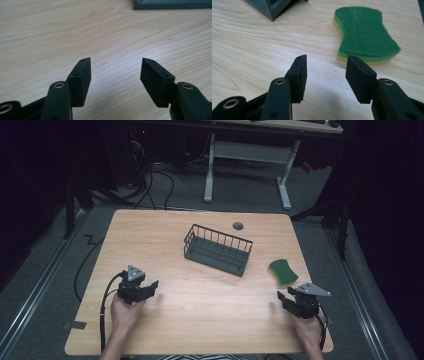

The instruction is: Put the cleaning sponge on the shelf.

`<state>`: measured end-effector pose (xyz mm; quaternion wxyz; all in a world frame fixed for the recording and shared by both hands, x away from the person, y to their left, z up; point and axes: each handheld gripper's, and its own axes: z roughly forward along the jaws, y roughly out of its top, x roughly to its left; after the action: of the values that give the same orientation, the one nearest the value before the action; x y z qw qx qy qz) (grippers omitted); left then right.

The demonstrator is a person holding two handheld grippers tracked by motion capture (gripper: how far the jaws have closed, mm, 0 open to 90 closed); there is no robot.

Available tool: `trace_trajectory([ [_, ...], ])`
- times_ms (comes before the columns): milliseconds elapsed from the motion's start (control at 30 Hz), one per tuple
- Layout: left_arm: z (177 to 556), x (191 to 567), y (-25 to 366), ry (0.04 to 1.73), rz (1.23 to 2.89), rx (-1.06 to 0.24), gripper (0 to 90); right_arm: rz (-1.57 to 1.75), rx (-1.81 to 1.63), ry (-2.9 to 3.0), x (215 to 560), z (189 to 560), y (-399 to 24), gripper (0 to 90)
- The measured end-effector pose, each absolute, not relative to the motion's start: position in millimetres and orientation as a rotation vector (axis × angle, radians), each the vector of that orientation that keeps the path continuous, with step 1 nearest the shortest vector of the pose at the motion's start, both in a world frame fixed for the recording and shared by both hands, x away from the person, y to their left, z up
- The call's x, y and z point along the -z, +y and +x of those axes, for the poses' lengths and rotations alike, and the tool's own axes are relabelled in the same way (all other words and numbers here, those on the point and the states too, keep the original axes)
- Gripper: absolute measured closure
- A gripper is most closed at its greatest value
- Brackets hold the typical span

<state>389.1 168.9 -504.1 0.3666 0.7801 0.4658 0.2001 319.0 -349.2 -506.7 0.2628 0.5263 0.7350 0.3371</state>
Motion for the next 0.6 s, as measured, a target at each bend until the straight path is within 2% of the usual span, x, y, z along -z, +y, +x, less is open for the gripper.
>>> trace_trajectory([
  [167, 402, 496, 156, 1.184, 2.031, -0.498, 43.1, 1.389, -0.916, 2.022, 504, 326, -336, 54.6],
  [367, 419, 487, 141, 1.162, 2.048, -0.497, 46.2, 1.349, -0.956, 2.070, 496, 343, -311, 59.8],
  [600, 439, 475, 123, 1.106, 2.072, -0.512, 50.1, 1.335, -0.980, 2.116, 493, 364, -293, 61.3],
])
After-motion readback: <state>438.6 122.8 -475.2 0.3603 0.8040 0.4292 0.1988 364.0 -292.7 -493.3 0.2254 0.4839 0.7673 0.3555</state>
